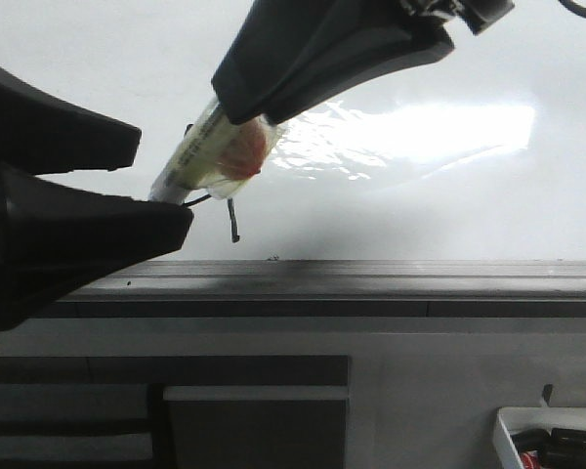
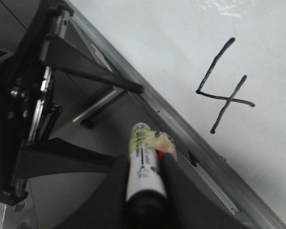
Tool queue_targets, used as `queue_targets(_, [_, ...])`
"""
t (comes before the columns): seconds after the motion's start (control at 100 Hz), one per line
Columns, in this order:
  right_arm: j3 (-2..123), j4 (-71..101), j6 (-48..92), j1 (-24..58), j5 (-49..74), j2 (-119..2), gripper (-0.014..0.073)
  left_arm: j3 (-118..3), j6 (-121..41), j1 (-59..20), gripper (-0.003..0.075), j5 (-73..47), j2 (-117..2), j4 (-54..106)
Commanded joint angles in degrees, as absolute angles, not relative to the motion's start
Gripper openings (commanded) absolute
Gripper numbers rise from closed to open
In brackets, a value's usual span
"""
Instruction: Write number 4 on whiteboard
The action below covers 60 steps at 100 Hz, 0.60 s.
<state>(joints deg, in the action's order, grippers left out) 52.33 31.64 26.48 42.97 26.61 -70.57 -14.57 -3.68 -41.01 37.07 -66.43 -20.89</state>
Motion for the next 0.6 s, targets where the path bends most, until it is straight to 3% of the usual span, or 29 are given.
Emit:
queue_targets(0.0, [54.6, 31.9, 27.5, 43.8, 25.0, -68.9, -0.0061, -16.0, -3.5, -41.4, 0.0437, 44.0, -66.9, -18.2])
queue_targets(0.09, [54.6, 32.0, 27.5, 44.1, 24.8, -68.9, -0.0061, -16.0, -3.5, -41.5, 0.0434, 44.2, -68.0, -18.5])
queue_targets(0.16, [54.6, 32.1, 27.5, 44.1, 25.4, -68.9, -0.0061, -16.0, -3.5, -41.7, 0.0374, 44.4, -68.6, -19.2])
queue_targets(0.33, [54.6, 33.2, 27.5, 44.1, 25.6, -68.9, -0.0061, -16.0, -3.5, -41.7, -0.0021, 44.5, -69.2, -21.0])
queue_targets(0.54, [54.6, 33.4, 27.5, 44.1, 25.4, -68.9, -0.006, -16.0, -3.5, -41.7, -0.002, 44.6, -69.2, -23.5])
queue_targets(0.59, [54.6, 33.4, 27.5, 44.1, 25.4, -68.9, -0.0025, -16.0, -3.5, -41.7, -0.002, 44.6, -69.2, -23.5])
